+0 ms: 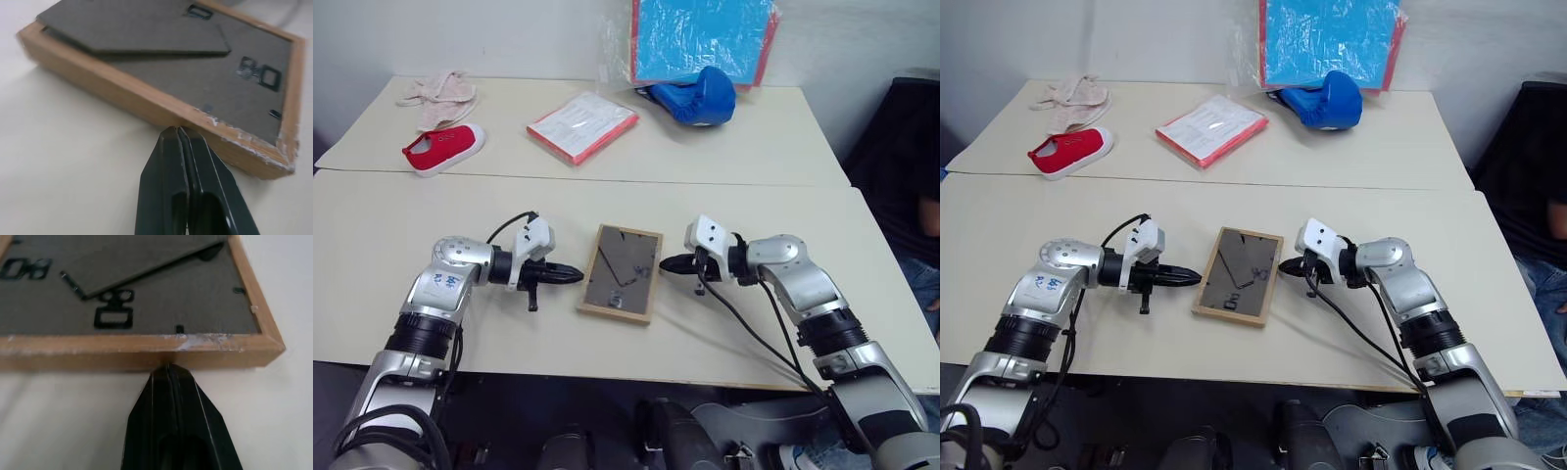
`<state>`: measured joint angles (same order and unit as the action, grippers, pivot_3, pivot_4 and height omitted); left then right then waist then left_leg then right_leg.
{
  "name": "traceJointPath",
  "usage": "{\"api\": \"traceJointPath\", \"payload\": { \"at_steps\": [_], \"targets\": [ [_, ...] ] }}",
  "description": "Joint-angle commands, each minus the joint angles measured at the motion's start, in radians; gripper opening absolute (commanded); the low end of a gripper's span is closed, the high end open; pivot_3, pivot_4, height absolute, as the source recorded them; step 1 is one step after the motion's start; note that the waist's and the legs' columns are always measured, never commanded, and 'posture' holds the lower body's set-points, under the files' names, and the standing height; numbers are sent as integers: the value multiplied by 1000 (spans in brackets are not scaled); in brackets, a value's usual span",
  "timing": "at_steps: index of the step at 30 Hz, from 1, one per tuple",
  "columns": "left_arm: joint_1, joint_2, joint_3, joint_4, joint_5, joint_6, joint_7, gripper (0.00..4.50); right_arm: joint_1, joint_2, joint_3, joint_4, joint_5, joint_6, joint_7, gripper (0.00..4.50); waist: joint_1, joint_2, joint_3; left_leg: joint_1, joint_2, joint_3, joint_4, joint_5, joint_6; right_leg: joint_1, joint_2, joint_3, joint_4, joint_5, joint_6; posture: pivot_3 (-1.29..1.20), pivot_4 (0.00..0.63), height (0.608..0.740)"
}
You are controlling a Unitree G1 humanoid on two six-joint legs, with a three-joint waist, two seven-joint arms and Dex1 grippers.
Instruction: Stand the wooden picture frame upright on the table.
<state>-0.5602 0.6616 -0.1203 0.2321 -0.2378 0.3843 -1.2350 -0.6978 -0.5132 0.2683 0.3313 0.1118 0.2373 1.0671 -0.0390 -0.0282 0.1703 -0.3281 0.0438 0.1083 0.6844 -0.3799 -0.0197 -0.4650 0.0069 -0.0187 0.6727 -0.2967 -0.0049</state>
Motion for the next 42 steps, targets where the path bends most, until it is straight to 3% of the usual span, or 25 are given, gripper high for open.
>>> {"api": "traceJointPath", "payload": {
  "at_steps": [1,2,5,9,12,17,19,27,28,32,38,39,42],
  "targets": [
    [37,13,42,-94,-48,83,30,36,-32,10,-15,19,-16,-46,-7,0,-1,0,0,0,0,0,0,0,0,0,0,0,0,0,0,0,150,740],
    [40,12,65,-99,-72,157,56,36,-30,4,-16,17,-18,-48,2,0,-2,0,0,0,0,0,0,0,0,0,0,0,0,0,0,0,150,740],
    [51,52,100,-107,-157,511,100,599,-5,-51,-1,-39,-35,-78,66,0,-6,0,0,0,0,0,1,0,0,0,0,0,-1,0,-1,0,150,740],
    [39,67,150,-113,-302,888,116,1792,33,-116,38,-137,-60,-111,146,0,-11,0,0,0,0,-1,0,0,0,0,0,0,1,0,-1,0,150,740],
    [24,40,180,-100,-344,1025,170,2678,49,-132,56,-176,-79,-127,169,0,-12,0,0,1,0,-1,0,0,0,1,0,0,-1,0,-1,0,150,740],
    [8,-28,156,-68,-340,1090,266,4147,47,-107,92,-178,-138,-170,143,0,-11,0,0,4,-2,-1,0,1,-1,3,0,1,-1,0,-1,0,150,740],
    [-3,-65,143,-59,-339,1095,295,4489,47,-91,100,-177,-149,-171,134,0,-7,2,-2,5,-2,-1,0,1,-1,4,-1,1,-1,0,-1,0,150,740],
    [-65,-245,125,6,-348,1093,376,4489,37,-36,116,-156,-187,-179,102,0,13,5,-7,14,-3,-3,0,0,0,15,-2,1,-5,0,-1,0,150,740],
    [-72,-263,140,10,-352,1094,390,4098,39,-36,114,-157,-189,-180,101,0,13,5,-7,14,-3,-4,0,0,0,17,-2,1,-5,0,-1,0,150,740],
    [-97,-263,191,46,-357,1083,409,3315,68,-59,100,-186,-188,-179,98,0,10,5,-7,15,-3,-4,0,0,0,17,-1,1,-5,-1,-1,0,150,740],
    [-126,-218,302,-3,-442,1136,399,1483,131,-130,5,-286,-106,-98,106,0,8,4,-6,11,-3,-4,-1,0,-1,14,-1,0,-6,-1,-1,0,150,740],
    [-127,-211,317,-64,-482,1170,388,1284,132,-139,-30,-315,-62,-38,111,0,6,4,-5,12,-3,-4,-1,0,-1,14,-1,0,-6,-1,0,0,150,740],
    [-124,-193,332,-182,-530,1202,389,1227,95,-137,-143,-423,147,269,127,544,4,3,-2,9,-3,-4,-1,1,-3,11,-1,0,-3,-1,-1,0,150,740]
  ]
}}
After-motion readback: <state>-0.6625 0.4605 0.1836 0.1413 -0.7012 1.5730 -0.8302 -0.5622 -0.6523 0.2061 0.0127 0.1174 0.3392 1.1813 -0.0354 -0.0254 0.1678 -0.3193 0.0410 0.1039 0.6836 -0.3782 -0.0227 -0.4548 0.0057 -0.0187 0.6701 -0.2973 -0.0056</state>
